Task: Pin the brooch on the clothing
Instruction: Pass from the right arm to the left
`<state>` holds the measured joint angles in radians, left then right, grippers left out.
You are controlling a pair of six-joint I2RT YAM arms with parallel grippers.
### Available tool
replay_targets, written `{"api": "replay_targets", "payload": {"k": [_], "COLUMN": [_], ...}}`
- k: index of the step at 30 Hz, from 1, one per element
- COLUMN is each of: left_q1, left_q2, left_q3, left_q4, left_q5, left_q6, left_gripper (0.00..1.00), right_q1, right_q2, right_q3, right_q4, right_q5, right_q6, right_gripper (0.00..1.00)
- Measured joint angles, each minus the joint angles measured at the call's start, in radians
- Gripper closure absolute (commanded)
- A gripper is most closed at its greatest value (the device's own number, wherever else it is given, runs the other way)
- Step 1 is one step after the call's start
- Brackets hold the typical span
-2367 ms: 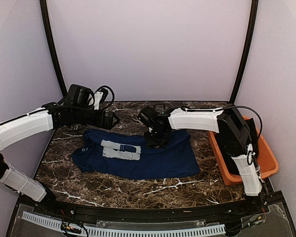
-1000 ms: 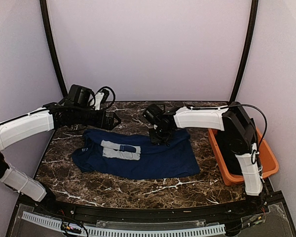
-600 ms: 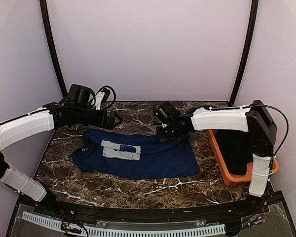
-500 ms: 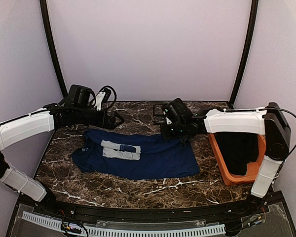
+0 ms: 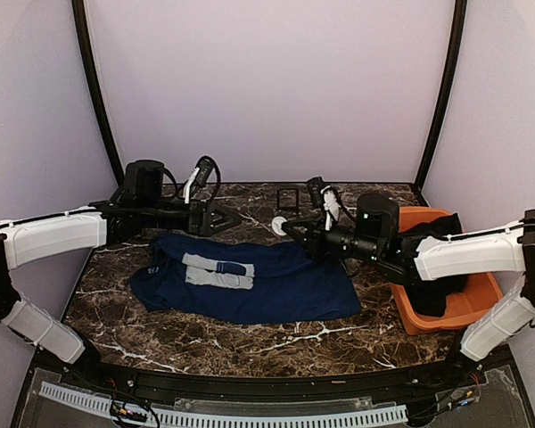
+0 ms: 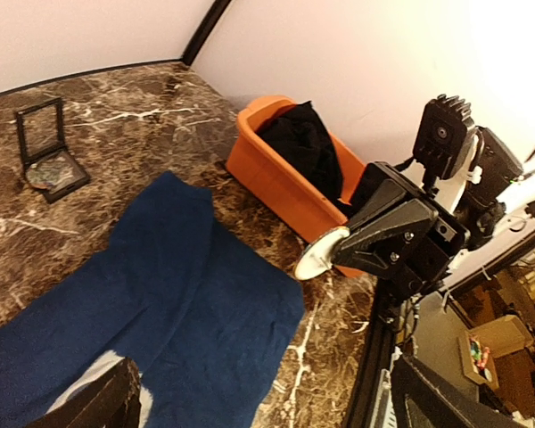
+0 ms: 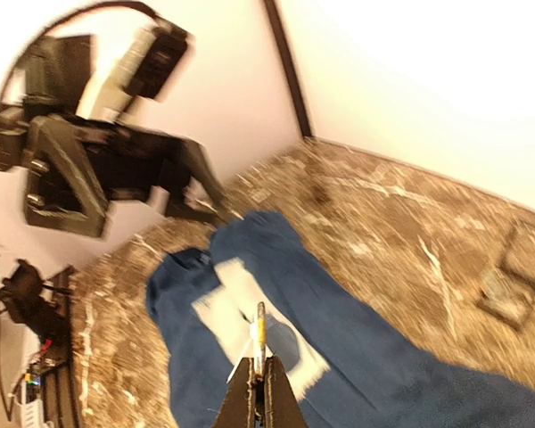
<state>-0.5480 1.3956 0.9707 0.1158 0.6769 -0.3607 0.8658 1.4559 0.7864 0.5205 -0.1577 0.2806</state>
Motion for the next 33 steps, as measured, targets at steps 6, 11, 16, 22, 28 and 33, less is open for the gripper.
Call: {"api": "replay_targets", "payload": {"k": [6,11,16,22,28,33], "left_q1": [-0.001,-0.013,-0.036,-0.050,-0.054,-0.057], "left_q2": [0.011,0.018,0.035,0.039,0.039,0.039], "left_q3": [-0.011,-0.017,-0.025,-0.025,-0.025,-0.025], "left_q4": [0.102,0.174,0.212,0.211,0.198,0.190], "left_q5": [0.122,0.182,0.219,0.230,0.228,0.226], "left_q6": [-0.032,-0.055,-0.074,-0.071,-0.059,-0.051], "left_gripper": [0.10,0.19,0.27,0.39,0.58,0.64], "right_q1": [0.000,0.000,0.000,0.005,0.005,0.010], "right_q2": [0.072,0.158,0.230,0.233,0.233,0.233], "right_q3": [-0.004,-0.004,-0.004,0.005,0.033,0.053], "right_q4": [0.286,0.465,0.597,0.616,0.594,0.590], "right_q5": [-0.161,-0.223,-0.259,-0.267,-0.278,-0.296], "right_q6": [0.019,0.106,0.210,0.243,0.251,0.259], "right_gripper": [1.00,1.00,1.00,1.00,1.00,1.00]}}
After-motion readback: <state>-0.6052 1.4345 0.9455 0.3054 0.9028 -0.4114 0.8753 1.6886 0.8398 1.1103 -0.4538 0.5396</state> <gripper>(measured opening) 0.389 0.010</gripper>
